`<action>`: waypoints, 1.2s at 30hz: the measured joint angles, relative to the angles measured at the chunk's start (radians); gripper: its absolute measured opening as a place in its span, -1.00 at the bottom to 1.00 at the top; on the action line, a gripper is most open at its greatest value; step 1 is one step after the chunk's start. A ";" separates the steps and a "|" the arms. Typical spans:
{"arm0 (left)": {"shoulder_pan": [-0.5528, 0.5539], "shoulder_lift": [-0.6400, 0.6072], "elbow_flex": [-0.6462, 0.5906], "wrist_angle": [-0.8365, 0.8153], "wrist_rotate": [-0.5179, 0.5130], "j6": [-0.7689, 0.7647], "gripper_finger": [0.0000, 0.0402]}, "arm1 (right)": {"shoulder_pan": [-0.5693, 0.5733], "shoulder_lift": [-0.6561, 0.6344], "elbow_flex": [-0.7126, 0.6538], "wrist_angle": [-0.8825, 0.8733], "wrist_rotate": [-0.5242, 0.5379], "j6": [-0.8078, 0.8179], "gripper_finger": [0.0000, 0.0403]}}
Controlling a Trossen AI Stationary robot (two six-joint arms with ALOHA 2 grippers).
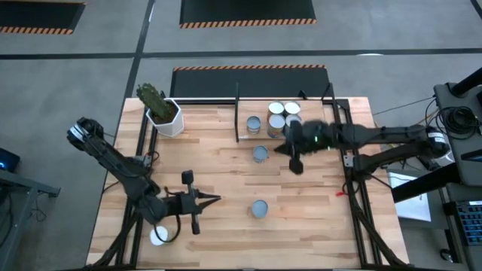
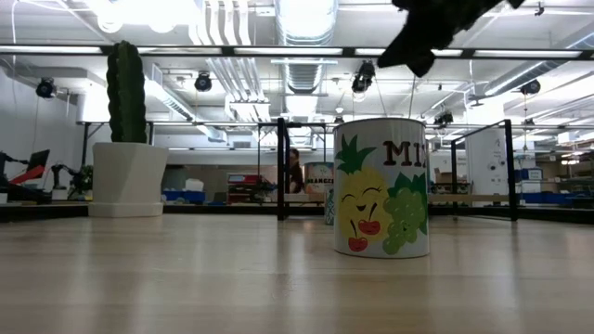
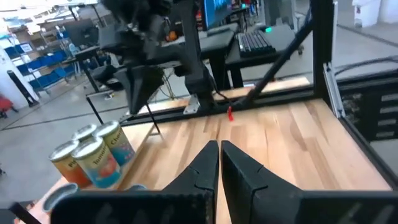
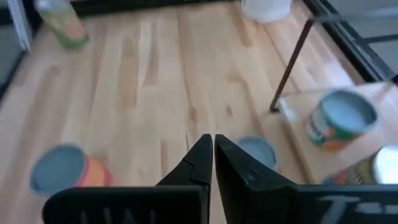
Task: Pick and place cans onto a shelf
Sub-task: Put the canned carrots on the shelf
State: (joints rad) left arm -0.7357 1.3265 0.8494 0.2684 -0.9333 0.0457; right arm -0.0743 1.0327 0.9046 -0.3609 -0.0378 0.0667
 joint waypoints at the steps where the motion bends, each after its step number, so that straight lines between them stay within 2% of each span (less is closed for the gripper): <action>1: 0.000 0.012 0.000 0.000 0.000 -0.003 -1.00 | 0.036 0.000 -0.016 0.000 0.049 0.012 -0.96; 5: 0.000 0.054 0.000 0.026 0.000 -0.003 -1.00 | 0.152 0.017 -0.084 0.012 0.293 0.062 -0.96; 7: 0.004 0.069 0.002 0.037 0.000 0.000 -1.00 | 0.185 0.031 -0.122 0.031 0.368 0.111 -0.96; 11: 0.005 0.079 0.007 0.037 0.000 0.001 -1.00 | 0.202 0.061 -0.187 0.085 0.377 0.200 -0.96; 18: 0.005 0.079 0.007 0.023 0.000 0.026 -1.00 | 0.201 0.157 -0.298 0.312 0.380 0.197 -0.96; 24: 0.007 0.079 0.007 0.027 0.000 0.078 -1.00 | 0.200 0.286 -0.307 0.467 0.383 0.146 -0.95; 27: 0.010 0.079 0.007 0.027 0.000 0.101 -1.00 | 0.200 0.348 -0.283 0.480 0.433 0.140 -0.93; 31: 0.012 0.079 0.007 0.028 -0.002 0.128 -1.00 | 0.200 0.409 -0.247 0.482 0.509 0.142 -0.76; 36: 0.013 0.079 0.006 0.027 -0.002 0.133 -1.00 | 0.201 0.458 -0.196 0.486 0.560 0.142 -0.35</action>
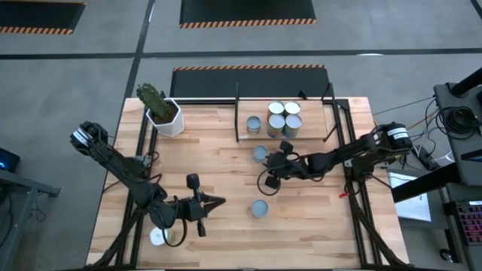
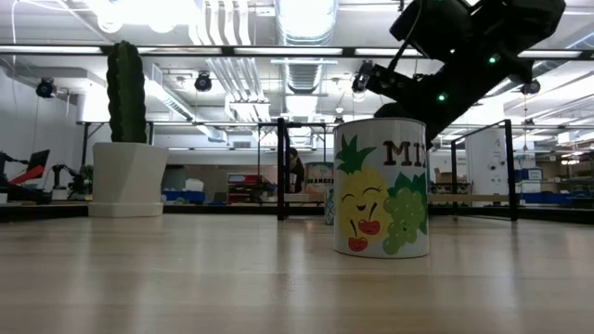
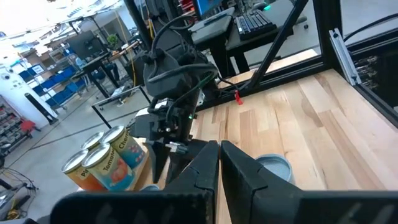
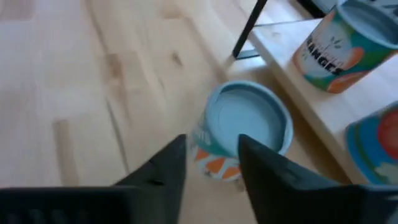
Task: Pick and place cans onto a shelf
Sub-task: Put the canned carrots on the shelf
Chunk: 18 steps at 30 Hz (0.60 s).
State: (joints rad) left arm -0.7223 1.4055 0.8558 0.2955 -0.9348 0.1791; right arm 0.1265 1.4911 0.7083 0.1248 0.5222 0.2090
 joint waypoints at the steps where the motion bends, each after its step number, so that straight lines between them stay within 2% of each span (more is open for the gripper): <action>1: 0.000 0.000 0.000 0.000 0.000 0.000 -1.00 | 0.000 0.005 0.006 0.000 0.016 0.000 -0.26; 6: 0.000 0.000 0.000 -0.006 0.000 0.003 -1.00 | -0.003 0.011 0.022 -0.005 0.105 0.014 0.23; 10: 0.000 0.000 0.000 -0.006 0.000 0.014 -1.00 | -0.014 0.013 0.023 -0.006 0.108 0.016 0.53; 14: 0.000 0.000 0.000 -0.004 0.000 0.022 -1.00 | -0.021 0.045 0.022 0.002 0.107 0.017 0.71; 18: 0.000 -0.001 0.000 -0.003 0.000 0.023 -1.00 | -0.030 0.085 0.022 0.027 0.106 0.017 0.79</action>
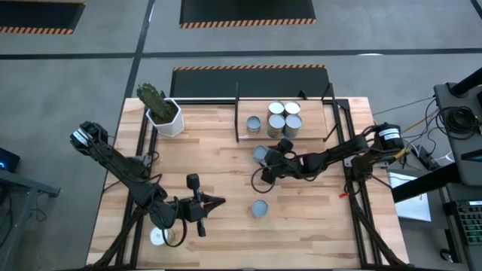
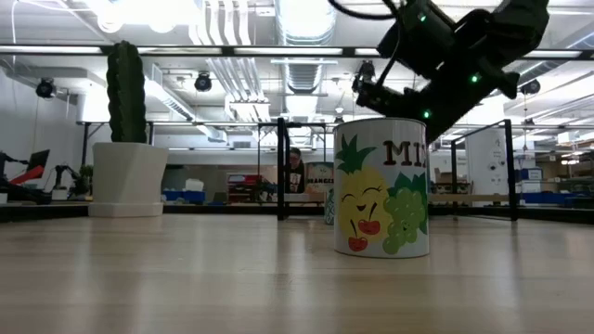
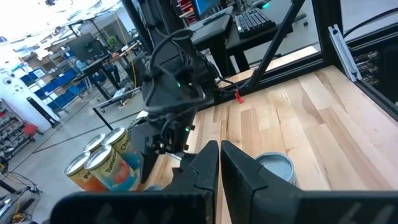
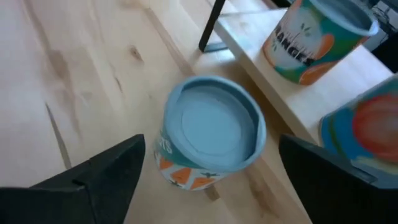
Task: Pick and place cans onto a shelf
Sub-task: Put the canned carrots on the shelf
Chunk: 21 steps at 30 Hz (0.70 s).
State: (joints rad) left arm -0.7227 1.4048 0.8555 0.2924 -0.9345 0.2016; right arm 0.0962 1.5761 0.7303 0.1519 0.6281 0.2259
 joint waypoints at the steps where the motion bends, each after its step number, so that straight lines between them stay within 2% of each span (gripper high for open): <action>1: 0.000 0.000 0.000 0.000 0.000 0.000 -1.00 | -0.004 0.012 0.000 0.003 0.000 0.001 0.79; 11: 0.000 0.000 0.000 -0.001 0.000 0.004 -1.00 | -0.028 0.092 -0.001 0.090 -0.065 -0.017 0.76; 21: 0.000 0.000 0.000 0.002 0.001 0.004 -1.00 | -0.071 0.095 -0.001 0.108 -0.169 -0.016 0.33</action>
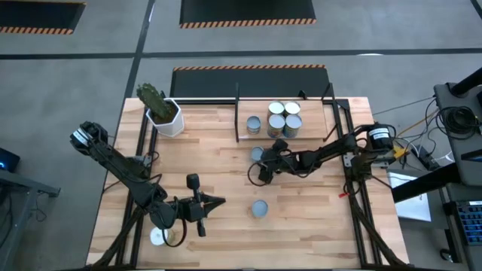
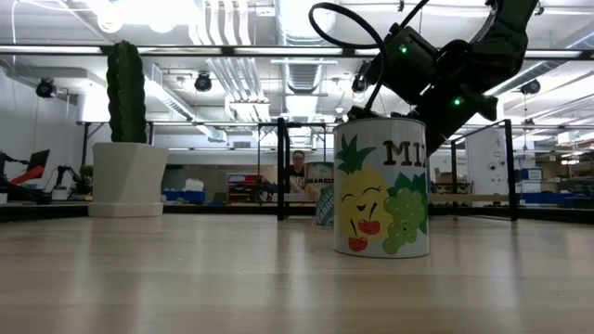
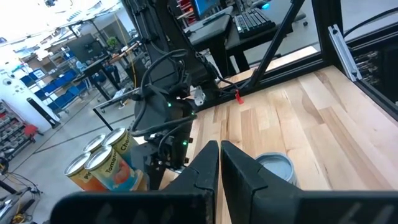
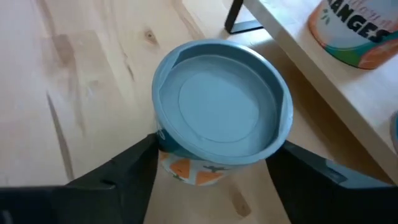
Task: Pick and place cans onto a shelf
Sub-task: Put the canned carrots on the shelf
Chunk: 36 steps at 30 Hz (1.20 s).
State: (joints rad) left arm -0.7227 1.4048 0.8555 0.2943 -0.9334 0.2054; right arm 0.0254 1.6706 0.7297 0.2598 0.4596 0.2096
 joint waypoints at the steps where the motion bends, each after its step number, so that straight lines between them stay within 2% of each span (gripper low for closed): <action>1: 0.000 0.000 0.000 0.000 0.000 0.000 -1.00 | 0.000 -0.001 0.000 0.001 -0.008 0.000 0.28; 6: 0.000 -0.005 -0.001 0.002 0.000 0.043 -1.00 | 0.004 -0.054 0.002 -0.028 -0.052 0.000 0.13; 14: 0.000 -0.082 -0.001 0.004 0.000 0.144 -1.00 | 0.007 -0.197 0.126 -0.279 -0.076 -0.034 0.02; 22: 0.000 -0.104 -0.001 -0.010 0.000 0.129 -1.00 | 0.006 -0.216 0.237 -0.526 -0.112 -0.022 -0.08; 25: 0.002 -0.098 -0.001 -0.014 0.000 0.128 -1.00 | 0.006 -0.193 0.276 -0.583 -0.127 -0.017 0.01; 36: 0.003 -0.097 -0.001 -0.025 0.001 0.116 -1.00 | -0.019 -0.039 0.361 -0.658 -0.073 -0.091 0.61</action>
State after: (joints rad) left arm -0.7197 1.3083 0.8543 0.2695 -0.9325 0.3218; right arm 0.0060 1.6315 1.0911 -0.3980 0.3866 0.1184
